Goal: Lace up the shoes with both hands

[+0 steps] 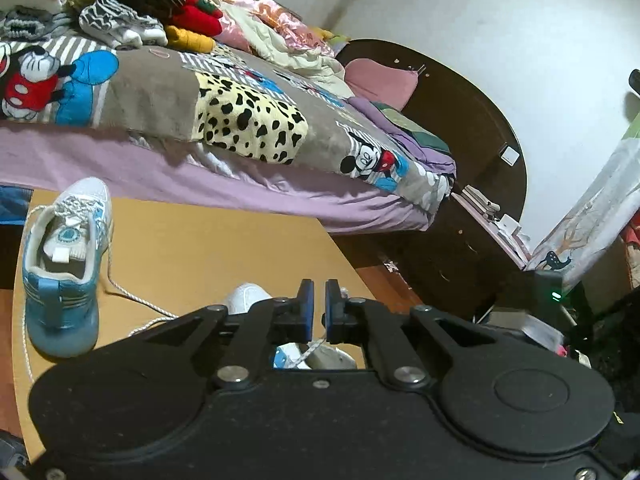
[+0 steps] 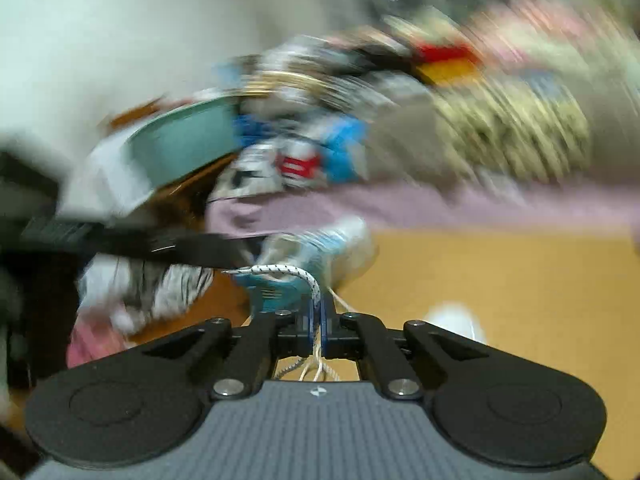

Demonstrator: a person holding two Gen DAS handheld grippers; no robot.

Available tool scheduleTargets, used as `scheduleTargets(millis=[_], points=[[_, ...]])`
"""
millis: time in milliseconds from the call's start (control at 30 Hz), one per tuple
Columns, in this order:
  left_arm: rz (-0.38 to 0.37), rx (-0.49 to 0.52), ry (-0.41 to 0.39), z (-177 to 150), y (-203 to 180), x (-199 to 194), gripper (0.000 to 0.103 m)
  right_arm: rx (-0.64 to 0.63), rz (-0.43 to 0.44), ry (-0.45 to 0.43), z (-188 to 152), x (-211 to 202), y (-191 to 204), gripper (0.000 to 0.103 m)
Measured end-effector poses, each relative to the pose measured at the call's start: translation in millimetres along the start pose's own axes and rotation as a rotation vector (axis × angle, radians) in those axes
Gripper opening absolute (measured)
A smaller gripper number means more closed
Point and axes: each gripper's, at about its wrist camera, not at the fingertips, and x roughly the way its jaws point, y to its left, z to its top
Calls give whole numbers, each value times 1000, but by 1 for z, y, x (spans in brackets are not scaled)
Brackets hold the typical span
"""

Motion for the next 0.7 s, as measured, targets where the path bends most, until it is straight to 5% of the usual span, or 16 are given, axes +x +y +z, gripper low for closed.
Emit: scheduleTargets(millis=[100,400,700], points=[[-29,-2,26,-4,-3,7,2,196,-29,19,-2,3,-27,5],[-25,-20,-10,-11,-10,25,5,158,40,11,-6,3,-6,5],[-10,-46,11,-11,-6,43,5,-23,123,14,-6,4,27,5]])
